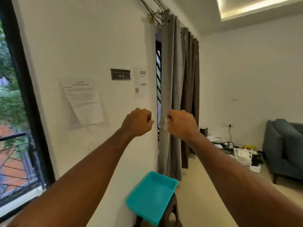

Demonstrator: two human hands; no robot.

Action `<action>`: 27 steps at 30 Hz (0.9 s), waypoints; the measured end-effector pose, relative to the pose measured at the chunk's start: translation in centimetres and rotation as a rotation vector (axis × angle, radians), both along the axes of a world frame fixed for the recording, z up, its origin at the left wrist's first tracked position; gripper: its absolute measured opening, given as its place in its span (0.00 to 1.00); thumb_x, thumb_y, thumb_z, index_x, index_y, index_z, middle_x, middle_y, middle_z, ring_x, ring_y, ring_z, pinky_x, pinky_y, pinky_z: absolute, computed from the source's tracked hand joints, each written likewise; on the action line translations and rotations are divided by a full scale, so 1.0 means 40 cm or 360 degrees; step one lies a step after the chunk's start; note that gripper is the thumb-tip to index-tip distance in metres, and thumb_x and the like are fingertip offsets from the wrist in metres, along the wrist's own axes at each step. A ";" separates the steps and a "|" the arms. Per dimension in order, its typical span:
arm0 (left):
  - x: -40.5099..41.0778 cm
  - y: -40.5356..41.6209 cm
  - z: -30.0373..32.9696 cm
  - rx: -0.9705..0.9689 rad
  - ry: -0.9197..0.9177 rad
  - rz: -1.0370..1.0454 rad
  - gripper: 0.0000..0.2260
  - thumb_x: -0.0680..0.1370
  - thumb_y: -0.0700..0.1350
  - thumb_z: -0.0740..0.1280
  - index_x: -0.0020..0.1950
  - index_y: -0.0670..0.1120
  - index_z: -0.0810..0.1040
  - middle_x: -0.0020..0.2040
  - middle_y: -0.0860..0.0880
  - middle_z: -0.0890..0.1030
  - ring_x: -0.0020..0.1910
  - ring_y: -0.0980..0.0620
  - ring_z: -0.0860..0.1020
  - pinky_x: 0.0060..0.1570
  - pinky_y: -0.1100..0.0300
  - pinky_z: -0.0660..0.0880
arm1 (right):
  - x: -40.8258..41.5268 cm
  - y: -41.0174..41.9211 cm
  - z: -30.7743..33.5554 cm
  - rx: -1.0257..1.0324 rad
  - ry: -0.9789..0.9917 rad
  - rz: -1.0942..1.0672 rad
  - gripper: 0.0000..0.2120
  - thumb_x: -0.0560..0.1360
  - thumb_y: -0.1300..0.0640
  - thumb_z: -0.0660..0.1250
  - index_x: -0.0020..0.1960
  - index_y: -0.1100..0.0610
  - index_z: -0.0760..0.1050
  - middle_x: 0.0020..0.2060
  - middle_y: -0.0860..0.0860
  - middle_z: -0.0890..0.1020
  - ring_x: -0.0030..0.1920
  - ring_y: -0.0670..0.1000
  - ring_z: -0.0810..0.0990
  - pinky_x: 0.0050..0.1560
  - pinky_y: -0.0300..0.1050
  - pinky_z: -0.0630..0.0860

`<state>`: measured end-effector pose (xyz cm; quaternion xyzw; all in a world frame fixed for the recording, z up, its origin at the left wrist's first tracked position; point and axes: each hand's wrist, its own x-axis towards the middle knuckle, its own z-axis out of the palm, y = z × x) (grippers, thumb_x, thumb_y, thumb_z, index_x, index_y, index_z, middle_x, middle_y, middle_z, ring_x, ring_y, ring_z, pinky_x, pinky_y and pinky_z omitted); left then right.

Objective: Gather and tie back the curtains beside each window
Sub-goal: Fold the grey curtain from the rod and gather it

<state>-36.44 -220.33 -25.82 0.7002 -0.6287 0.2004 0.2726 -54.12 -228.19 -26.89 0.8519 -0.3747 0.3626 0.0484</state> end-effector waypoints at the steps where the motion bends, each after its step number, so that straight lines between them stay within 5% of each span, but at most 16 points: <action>1: 0.004 -0.051 0.003 -0.0034 0.0016 -0.0011 0.10 0.79 0.51 0.67 0.42 0.47 0.77 0.41 0.47 0.81 0.43 0.47 0.77 0.41 0.55 0.74 | 0.004 -0.044 0.003 -0.0008 0.0005 0.0010 0.06 0.79 0.58 0.60 0.48 0.55 0.76 0.36 0.50 0.79 0.38 0.56 0.79 0.43 0.50 0.78; 6: 0.026 -0.307 0.021 -0.0198 0.0090 -0.0092 0.09 0.77 0.50 0.69 0.43 0.46 0.79 0.39 0.47 0.81 0.38 0.46 0.79 0.41 0.52 0.79 | 0.030 -0.270 0.036 -0.0123 0.0097 0.0000 0.08 0.80 0.56 0.61 0.52 0.55 0.78 0.40 0.50 0.80 0.41 0.56 0.79 0.48 0.50 0.74; 14: 0.094 -0.723 0.040 -0.0194 0.0088 -0.0145 0.15 0.77 0.51 0.71 0.59 0.45 0.75 0.56 0.46 0.78 0.51 0.45 0.79 0.52 0.50 0.77 | 0.062 -0.701 0.072 -0.0126 -0.0053 0.0057 0.17 0.78 0.57 0.66 0.66 0.54 0.74 0.61 0.52 0.82 0.57 0.56 0.81 0.64 0.59 0.74; 18: 0.107 -0.927 0.019 -0.0247 0.0129 -0.0123 0.13 0.79 0.50 0.71 0.59 0.45 0.76 0.54 0.47 0.79 0.49 0.49 0.79 0.49 0.56 0.75 | 0.076 -0.926 0.054 -0.0061 -0.0165 0.0143 0.15 0.79 0.57 0.67 0.65 0.54 0.73 0.55 0.51 0.82 0.45 0.51 0.81 0.58 0.61 0.79; 27: 0.113 -1.368 0.035 -0.0245 0.0287 0.0150 0.09 0.79 0.49 0.71 0.44 0.45 0.77 0.37 0.51 0.78 0.37 0.51 0.78 0.40 0.57 0.74 | 0.084 -1.449 0.104 -0.0167 -0.0159 0.0337 0.05 0.81 0.54 0.65 0.56 0.53 0.75 0.47 0.48 0.81 0.44 0.50 0.82 0.54 0.58 0.80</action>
